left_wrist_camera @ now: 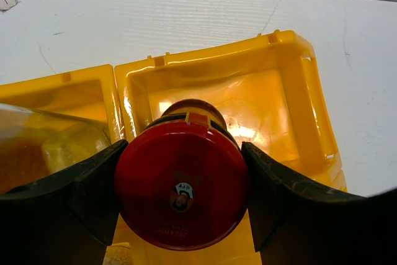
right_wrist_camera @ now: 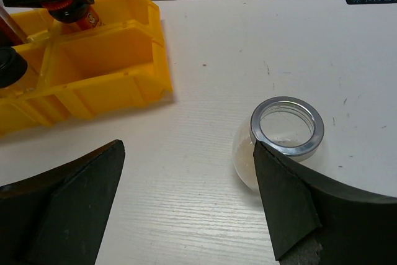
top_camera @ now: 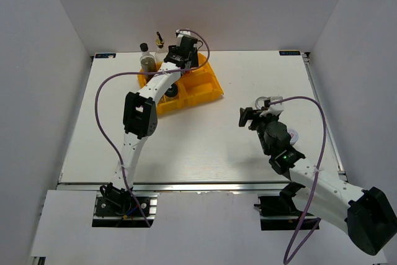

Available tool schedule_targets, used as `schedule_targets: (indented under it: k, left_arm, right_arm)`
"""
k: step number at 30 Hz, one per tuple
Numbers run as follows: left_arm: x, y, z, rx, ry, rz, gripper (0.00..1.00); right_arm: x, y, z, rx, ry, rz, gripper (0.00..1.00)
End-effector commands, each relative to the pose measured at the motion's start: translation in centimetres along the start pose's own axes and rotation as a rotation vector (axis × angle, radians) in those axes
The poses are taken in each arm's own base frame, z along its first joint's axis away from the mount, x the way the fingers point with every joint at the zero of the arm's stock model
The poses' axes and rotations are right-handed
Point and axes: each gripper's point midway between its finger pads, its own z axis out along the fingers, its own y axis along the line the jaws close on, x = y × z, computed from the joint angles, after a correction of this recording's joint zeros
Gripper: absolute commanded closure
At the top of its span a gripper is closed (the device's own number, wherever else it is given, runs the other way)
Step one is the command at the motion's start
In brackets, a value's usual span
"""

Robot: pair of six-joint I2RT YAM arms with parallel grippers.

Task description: Organize the condiment bottles

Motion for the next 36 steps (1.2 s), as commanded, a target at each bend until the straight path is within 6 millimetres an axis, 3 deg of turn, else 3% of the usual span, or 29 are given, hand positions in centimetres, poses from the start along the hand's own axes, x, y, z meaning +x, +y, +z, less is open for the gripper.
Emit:
schedule_targets:
  k: [1, 5, 16, 20, 24, 26, 27, 28, 30, 31, 32, 33, 34, 35, 36]
  left_arm:
    - [-7.3, -0.2, -3.3, 0.032, -0.168, -0.101, 0.19]
    - [-7.7, -0.1, -3.7, 0.029, -0.172, -0.112, 0.02]
    - [-9.9, -0.9, -7.1, 0.115, -0.185, -0.118, 0.02]
    - [-10.6, -1.7, -9.5, 0.168, -0.188, -0.104, 0.02]
    - [-11.4, -3.7, -13.5, 0.279, -0.192, -0.094, 0.02]
    - [-10.7, -4.7, -14.9, 0.328, -0.169, -0.063, 0.02]
    - [-10.6, -5.3, -16.9, 0.349, -0.160, -0.039, 0.02]
    - [-10.4, -5.2, -17.8, 0.335, -0.161, -0.021, 0.02]
    - [-8.2, -5.7, -19.6, 0.338, -0.122, 0.018, 0.02]
    - [-9.1, -5.1, -22.3, 0.366, -0.144, -0.013, 0.02]
    - [-4.9, -4.9, -21.8, 0.381, -0.055, 0.015, 0.02]
    - [-4.5, -5.0, -22.7, 0.422, -0.075, -0.012, 0.02]
    - [-5.9, -3.5, -26.2, 0.466, -0.127, -0.090, 0.02]
    - [-5.0, -2.9, -27.0, 0.487, -0.130, -0.112, 0.02]
    - [-1.2, -1.7, -26.1, 0.468, -0.091, -0.113, 0.02]
  right_arm:
    - [-2.1, -0.1, 0.5, 0.024, -0.048, 0.033, 0.11]
    - [-2.2, -0.2, 0.5, 0.033, -0.045, 0.044, 0.11]
    - [-3.9, 0.0, 0.1, 0.034, -0.029, 0.055, 0.11]
    - [-4.0, -3.0, -0.8, 0.219, 0.028, 0.093, 0.11]
    - [-2.7, -6.6, -3.6, 0.428, 0.171, 0.090, 0.11]
    - [-2.7, -7.9, -4.9, 0.485, 0.193, 0.096, 0.11]
    - [-3.0, -8.5, -5.7, 0.512, 0.188, 0.141, 0.11]
    - [-1.9, -9.5, -7.0, 0.551, 0.245, 0.112, 0.11]
    - [-1.7, -10.9, -8.6, 0.610, 0.255, 0.154, 0.11]
    - [-1.4, -11.5, -9.2, 0.631, 0.268, 0.161, 0.11]
    - [-0.5, -12.3, -10.5, 0.666, 0.316, 0.140, 0.11]
    - [-0.2, -12.7, -11.2, 0.685, 0.333, 0.141, 0.11]
    - [-0.1, -13.2, -11.8, 0.722, 0.327, 0.183, 0.11]
    - [0.1, -13.4, -12.4, 0.734, 0.347, 0.179, 0.11]
    - [0.2, -13.4, -12.5, 0.732, 0.353, 0.178, 0.11]
